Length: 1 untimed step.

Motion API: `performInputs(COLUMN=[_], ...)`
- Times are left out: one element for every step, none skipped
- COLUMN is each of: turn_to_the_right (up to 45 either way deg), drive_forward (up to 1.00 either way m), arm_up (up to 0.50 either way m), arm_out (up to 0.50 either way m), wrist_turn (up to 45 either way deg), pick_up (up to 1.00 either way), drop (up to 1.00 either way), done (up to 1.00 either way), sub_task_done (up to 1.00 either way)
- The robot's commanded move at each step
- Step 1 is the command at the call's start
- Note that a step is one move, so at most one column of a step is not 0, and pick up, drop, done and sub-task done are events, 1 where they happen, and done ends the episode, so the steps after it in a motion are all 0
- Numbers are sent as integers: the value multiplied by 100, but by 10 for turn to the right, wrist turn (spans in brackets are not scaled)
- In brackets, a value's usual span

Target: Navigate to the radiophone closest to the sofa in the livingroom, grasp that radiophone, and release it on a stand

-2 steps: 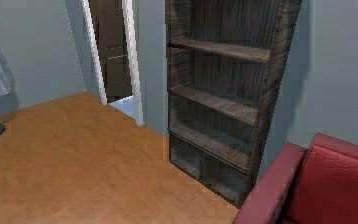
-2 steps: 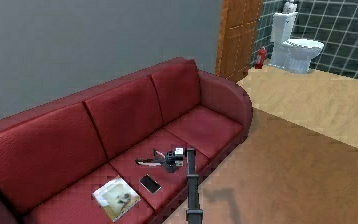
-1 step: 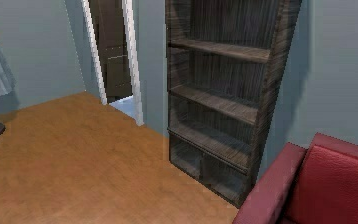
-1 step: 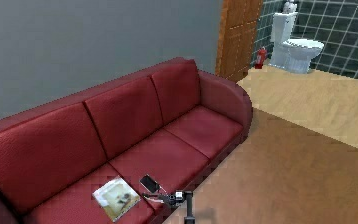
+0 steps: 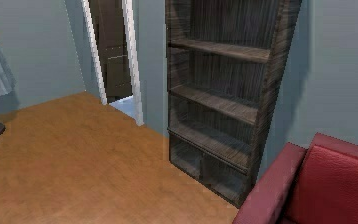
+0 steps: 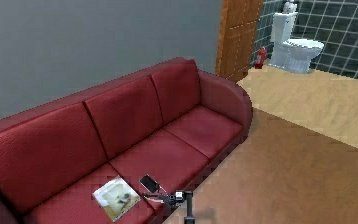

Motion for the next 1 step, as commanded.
performInputs(turn_to_the_right=[0], drive_forward=[0], arm_up=[10], arm_out=[0], wrist_turn=[0], pick_up=[0], drop=[0], done=[0], sub_task_done=[0])
